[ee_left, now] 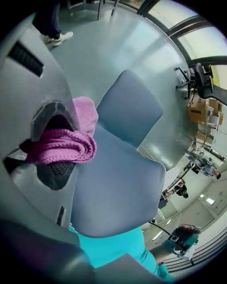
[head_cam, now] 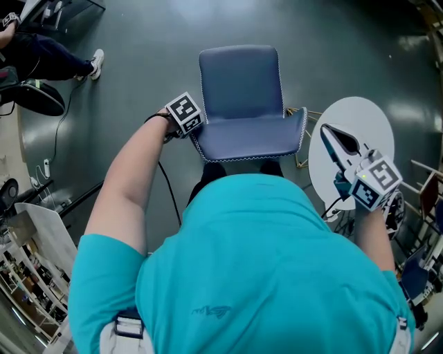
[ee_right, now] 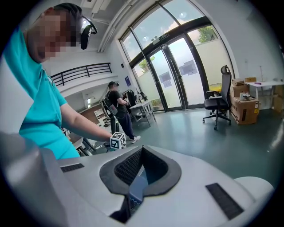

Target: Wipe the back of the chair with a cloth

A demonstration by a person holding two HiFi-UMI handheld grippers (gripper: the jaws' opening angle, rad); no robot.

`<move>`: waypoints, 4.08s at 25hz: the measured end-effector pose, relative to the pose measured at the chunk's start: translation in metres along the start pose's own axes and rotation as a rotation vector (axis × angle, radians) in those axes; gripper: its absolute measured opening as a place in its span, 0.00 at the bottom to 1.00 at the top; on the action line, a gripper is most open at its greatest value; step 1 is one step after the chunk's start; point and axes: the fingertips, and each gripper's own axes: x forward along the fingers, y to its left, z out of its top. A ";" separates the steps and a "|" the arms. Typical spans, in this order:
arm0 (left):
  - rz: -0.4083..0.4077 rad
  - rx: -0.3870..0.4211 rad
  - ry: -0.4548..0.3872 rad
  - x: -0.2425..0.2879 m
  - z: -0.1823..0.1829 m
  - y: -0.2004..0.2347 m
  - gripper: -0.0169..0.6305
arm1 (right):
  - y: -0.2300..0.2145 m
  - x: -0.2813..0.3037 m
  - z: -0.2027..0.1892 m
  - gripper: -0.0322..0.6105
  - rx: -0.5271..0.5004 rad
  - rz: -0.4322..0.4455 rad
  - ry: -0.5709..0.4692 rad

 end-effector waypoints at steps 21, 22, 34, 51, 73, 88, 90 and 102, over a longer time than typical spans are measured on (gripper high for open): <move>-0.079 0.006 -0.013 -0.017 -0.002 -0.056 0.12 | 0.009 0.001 0.016 0.04 -0.019 0.031 -0.041; -0.082 0.011 -0.014 -0.018 -0.002 -0.060 0.12 | 0.009 0.001 0.016 0.04 -0.018 0.032 -0.043; -0.089 0.032 -0.007 -0.033 -0.004 -0.094 0.12 | 0.015 0.001 0.018 0.04 -0.007 0.041 -0.070; -0.122 0.065 -0.024 -0.051 0.010 -0.134 0.12 | 0.006 -0.008 0.017 0.04 0.015 0.024 -0.102; -0.180 0.208 -0.022 -0.058 0.055 -0.173 0.12 | -0.011 -0.028 0.012 0.04 0.052 -0.021 -0.137; -0.248 0.309 -0.037 -0.048 0.117 -0.207 0.12 | -0.037 -0.048 0.005 0.04 0.085 -0.063 -0.147; -0.271 0.306 -0.048 -0.048 0.127 -0.209 0.12 | -0.041 -0.050 0.005 0.04 0.089 -0.069 -0.146; -0.486 0.153 -0.165 -0.035 0.187 -0.229 0.12 | -0.057 -0.069 -0.016 0.04 0.136 -0.114 -0.143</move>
